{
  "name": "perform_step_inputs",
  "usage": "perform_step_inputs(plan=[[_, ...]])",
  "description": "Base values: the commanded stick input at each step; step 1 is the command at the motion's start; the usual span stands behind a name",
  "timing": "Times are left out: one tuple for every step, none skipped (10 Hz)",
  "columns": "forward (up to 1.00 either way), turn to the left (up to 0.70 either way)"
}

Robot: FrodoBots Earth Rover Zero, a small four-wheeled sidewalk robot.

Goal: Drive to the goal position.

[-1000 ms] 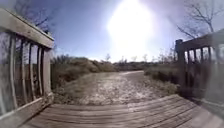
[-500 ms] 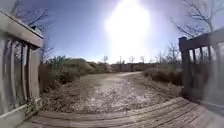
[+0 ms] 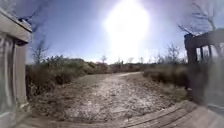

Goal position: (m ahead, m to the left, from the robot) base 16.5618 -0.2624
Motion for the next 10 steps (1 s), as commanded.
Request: perform_step_inputs(plan=[[0.50,0.10],[0.50,0.11],[0.50,0.13],[0.50,0.15],[0.50,0.15],[0.50,0.15],[0.50,0.15],[0.50,0.15],[0.50,0.15],[0.50,0.15]])
